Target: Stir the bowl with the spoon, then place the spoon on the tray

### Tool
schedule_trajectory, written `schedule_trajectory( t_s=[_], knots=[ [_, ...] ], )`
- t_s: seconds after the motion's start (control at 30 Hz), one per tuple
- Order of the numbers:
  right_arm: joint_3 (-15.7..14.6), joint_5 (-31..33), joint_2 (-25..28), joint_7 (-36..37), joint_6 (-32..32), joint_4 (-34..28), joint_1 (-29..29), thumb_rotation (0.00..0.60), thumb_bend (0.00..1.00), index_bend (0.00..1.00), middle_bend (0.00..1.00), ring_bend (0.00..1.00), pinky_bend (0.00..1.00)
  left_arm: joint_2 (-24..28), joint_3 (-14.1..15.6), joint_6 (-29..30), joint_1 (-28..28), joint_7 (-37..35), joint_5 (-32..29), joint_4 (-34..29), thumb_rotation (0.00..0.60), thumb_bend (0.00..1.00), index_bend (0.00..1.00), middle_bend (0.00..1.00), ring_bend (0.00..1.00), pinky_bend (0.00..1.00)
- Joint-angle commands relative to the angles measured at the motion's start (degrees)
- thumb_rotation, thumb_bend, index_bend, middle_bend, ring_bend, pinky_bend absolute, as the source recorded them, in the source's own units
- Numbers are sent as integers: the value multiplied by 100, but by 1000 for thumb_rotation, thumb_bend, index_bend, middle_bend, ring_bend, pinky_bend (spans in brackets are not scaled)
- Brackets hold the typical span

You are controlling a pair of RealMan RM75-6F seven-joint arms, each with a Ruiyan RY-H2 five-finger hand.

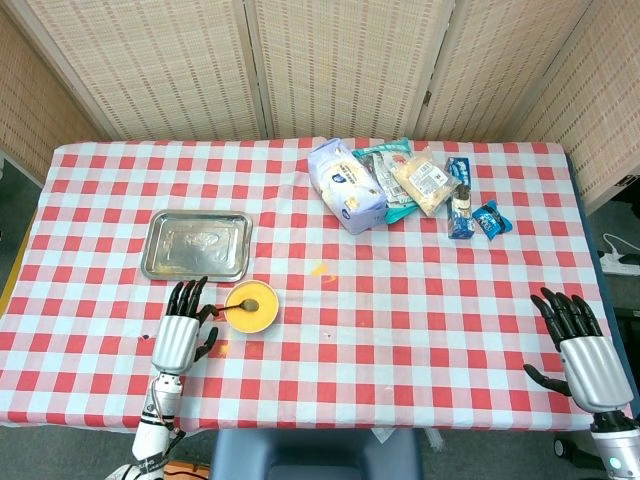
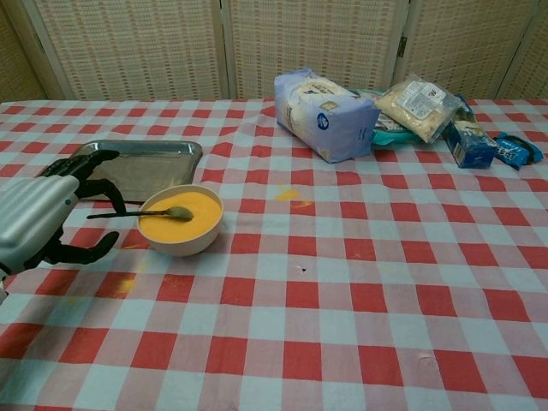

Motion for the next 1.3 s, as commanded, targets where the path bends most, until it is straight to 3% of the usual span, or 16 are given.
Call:
schedule_trajectory(
  t_s=[0.03, 0.5, 1.3],
  knots=[
    [3, 7, 1, 7, -2, 6, -1, 600, 60, 0, 0, 0, 0, -101, -22, -20, -27, 23, 3, 221, 600, 383, 476, 0, 0, 32],
    [14, 81, -47, -96, -121, 15, 39, 600, 60, 0, 0, 0, 0, -263, -90, 390, -41, -151, 200, 854, 600, 384, 486, 0, 0, 31],
    [23, 157, -97, -196, -238, 8, 87, 600, 60, 0, 0, 0, 0, -335, -164, 184, -69, -422, 29, 1277, 600, 404, 542, 21, 0, 31]
  ],
)
